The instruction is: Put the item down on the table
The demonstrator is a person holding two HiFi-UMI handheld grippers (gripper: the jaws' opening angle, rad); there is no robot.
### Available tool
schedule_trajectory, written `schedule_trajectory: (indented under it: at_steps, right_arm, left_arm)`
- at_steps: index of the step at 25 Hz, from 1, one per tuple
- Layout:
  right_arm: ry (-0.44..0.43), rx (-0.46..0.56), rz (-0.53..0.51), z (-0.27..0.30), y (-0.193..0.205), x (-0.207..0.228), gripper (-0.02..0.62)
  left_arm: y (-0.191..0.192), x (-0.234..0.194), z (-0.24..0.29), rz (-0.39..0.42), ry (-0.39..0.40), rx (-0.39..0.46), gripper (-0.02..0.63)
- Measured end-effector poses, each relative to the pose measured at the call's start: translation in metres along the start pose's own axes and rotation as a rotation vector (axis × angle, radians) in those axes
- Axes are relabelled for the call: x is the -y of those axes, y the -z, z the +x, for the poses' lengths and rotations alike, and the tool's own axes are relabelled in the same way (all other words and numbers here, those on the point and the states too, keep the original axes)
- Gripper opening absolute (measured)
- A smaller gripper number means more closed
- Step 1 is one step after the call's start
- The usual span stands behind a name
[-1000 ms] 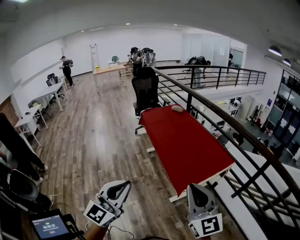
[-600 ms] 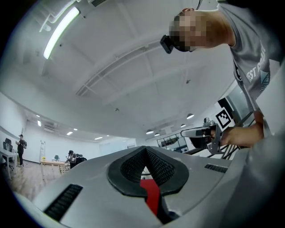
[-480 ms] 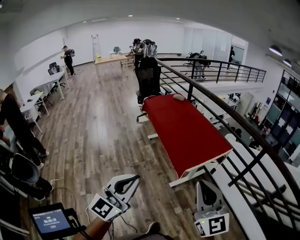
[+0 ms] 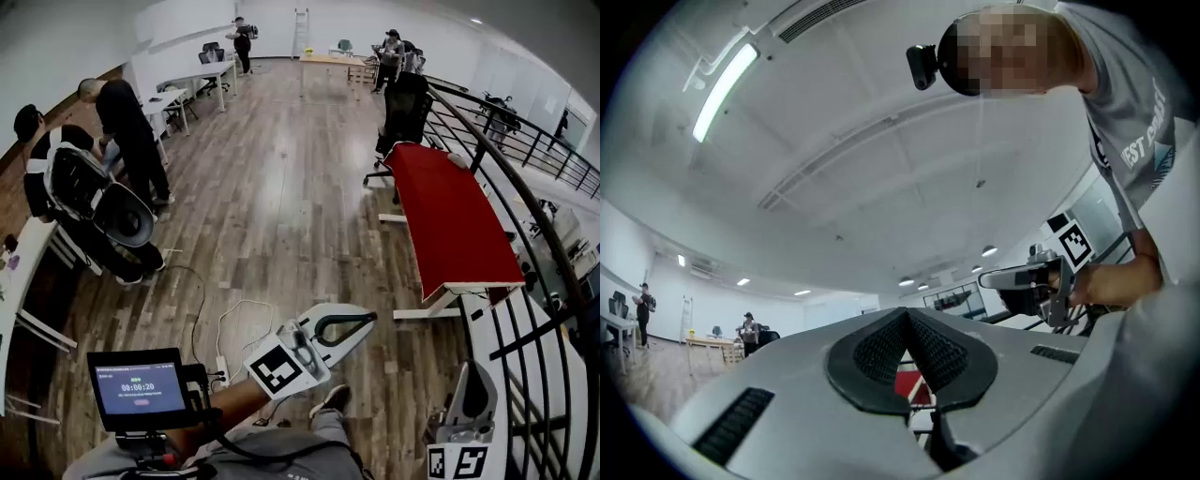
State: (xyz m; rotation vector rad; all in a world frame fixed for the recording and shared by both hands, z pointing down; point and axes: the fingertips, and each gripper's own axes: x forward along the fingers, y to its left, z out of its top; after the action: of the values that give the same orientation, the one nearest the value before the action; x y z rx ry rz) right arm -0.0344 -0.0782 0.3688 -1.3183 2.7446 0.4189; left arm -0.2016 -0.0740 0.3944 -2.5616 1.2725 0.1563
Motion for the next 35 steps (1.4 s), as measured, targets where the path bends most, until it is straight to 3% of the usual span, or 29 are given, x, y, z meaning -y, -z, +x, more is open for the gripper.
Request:
schedule_trajectory:
  at_steps: [6, 11, 14, 18, 21, 29, 35]
  right_arm:
    - [-0.007, 0.004, -0.006, -0.099, -0.056, -0.031, 0.002]
    - [0.0, 0.035, -0.011, -0.198, -0.086, -0.026, 0.002]
    - [-0.01, 0.027, -0.023, -0.269, -0.086, -0.017, 0.002]
    - [-0.041, 0.012, -0.041, -0.35, -0.091, 0.003, 0.002]
    - [0.011, -0.013, -0.031, -0.398, -0.096, 0.025, 0.002]
    - [0.01, 0.011, -0.018, -0.477, -0.137, 0.026, 0.002]
    - [-0.004, 0.016, 0.01, -0.47, -0.118, 0.039, 0.002]
  left_arm:
    - [-0.056, 0.089, -0.041, 0.007, 0.027, 0.03, 0.0]
    - [-0.094, 0.183, -0.061, 0.0, 0.012, 0.057, 0.0]
    - [-0.095, 0.253, -0.061, -0.024, 0.013, 0.05, 0.0]
    - [-0.087, 0.335, -0.071, -0.042, -0.031, -0.031, 0.0]
    - [-0.097, 0.381, -0.067, -0.042, 0.005, -0.042, 0.0]
    - [-0.149, 0.454, -0.107, -0.004, -0.021, -0.069, 0.0]
    - [-0.147, 0.45, -0.112, 0.029, -0.072, -0.063, 0.0]
